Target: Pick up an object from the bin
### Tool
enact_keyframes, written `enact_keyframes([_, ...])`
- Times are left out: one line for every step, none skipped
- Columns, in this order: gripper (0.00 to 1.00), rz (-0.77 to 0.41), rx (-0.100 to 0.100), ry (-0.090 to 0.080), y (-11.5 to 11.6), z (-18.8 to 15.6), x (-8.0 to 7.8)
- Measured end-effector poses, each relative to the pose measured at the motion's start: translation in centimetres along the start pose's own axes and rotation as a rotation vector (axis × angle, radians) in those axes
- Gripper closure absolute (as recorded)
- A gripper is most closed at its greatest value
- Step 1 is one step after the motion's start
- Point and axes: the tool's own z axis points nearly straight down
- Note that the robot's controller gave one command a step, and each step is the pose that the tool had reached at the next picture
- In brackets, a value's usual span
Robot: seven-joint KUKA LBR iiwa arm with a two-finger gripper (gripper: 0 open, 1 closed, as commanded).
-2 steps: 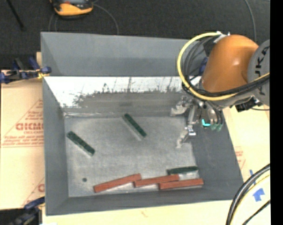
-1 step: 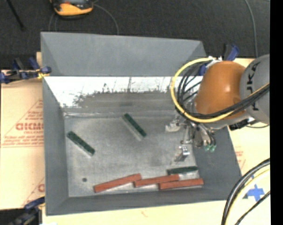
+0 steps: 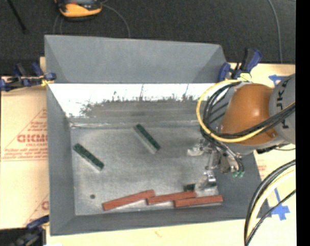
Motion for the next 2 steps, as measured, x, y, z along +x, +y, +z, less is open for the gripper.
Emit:
enact_keyframes([0.00, -0.105, 0.005, 0.005, -2.3, -1.0, 2.5])
enact_keyframes([1.00, -0.349, 0.006, 0.004, -1.2, 3.6, 1.3])
